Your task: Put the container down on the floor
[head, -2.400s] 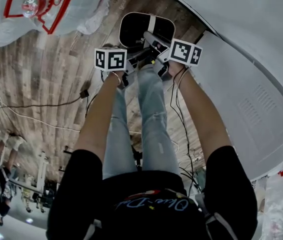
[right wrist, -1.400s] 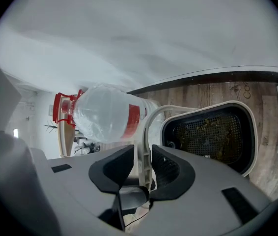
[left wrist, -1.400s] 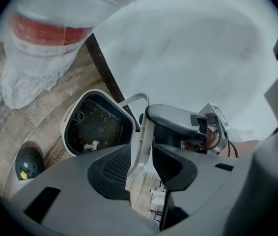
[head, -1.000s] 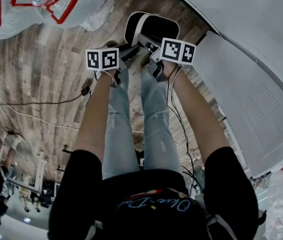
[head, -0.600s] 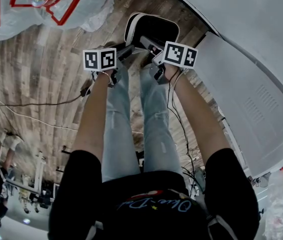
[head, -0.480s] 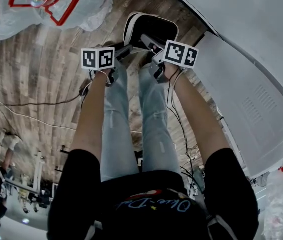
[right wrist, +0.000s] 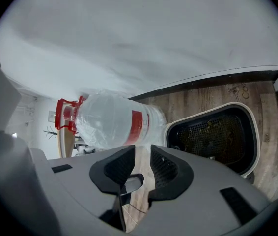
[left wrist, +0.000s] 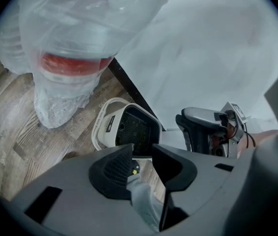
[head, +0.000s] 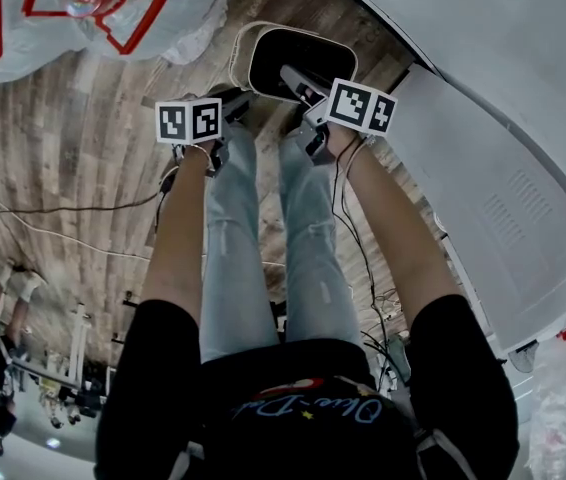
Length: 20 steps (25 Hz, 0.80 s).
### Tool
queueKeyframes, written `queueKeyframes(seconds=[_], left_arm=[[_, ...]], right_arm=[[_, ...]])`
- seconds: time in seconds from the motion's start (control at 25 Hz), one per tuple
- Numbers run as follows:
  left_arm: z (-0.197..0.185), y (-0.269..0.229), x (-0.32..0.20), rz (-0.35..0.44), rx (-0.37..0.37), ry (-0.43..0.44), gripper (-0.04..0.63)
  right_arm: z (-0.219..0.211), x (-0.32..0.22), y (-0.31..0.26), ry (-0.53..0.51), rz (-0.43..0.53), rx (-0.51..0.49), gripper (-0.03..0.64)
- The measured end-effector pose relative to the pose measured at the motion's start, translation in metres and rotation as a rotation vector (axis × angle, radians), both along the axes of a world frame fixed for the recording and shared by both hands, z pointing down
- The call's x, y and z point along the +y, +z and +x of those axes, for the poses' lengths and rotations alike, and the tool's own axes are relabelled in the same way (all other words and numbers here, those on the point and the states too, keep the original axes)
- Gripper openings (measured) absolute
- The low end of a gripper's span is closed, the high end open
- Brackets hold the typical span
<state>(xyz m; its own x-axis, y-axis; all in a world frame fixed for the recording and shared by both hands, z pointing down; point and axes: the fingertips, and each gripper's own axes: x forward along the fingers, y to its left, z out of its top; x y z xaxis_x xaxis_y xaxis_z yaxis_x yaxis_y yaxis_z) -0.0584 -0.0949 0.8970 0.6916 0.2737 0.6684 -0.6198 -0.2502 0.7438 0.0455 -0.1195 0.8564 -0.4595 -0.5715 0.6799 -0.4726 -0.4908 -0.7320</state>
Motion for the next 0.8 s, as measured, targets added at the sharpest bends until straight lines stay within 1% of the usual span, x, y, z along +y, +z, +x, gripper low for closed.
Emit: queueKeyframes(seconds=[0.24,0.36,0.44,0.52,0.64,0.72,0.8], left_arm=[[0.000,-0.007,0.000,0.009,0.014,-0.003,0.118],[0.002,-0.012,0.001,0.012,0.023,-0.009,0.109],[0.005,-0.016,0.001,0.027,0.035,-0.016,0.091],[0.007,-0.023,0.001,0.043,0.051,-0.029,0.077],[0.008,-0.035,0.002,0.052,0.072,-0.061,0.056],[0.013,-0.046,0.000,0.063,0.090,-0.091,0.035],[0.020,-0.059,-0.006,0.085,0.123,-0.114,0.019]], right_arm=[[-0.003,0.000,-0.008,0.000,0.012,0.006,0.086],[0.000,0.002,-0.013,0.012,0.020,0.022,0.057],[0.003,0.005,-0.017,0.023,0.023,0.028,0.041],[0.004,0.010,-0.022,0.023,0.009,0.021,0.023],[-0.003,0.021,-0.030,-0.028,-0.013,0.007,0.009],[-0.004,0.024,-0.042,-0.077,0.008,0.030,0.005],[0.001,0.020,-0.054,-0.084,0.040,0.055,0.002]])
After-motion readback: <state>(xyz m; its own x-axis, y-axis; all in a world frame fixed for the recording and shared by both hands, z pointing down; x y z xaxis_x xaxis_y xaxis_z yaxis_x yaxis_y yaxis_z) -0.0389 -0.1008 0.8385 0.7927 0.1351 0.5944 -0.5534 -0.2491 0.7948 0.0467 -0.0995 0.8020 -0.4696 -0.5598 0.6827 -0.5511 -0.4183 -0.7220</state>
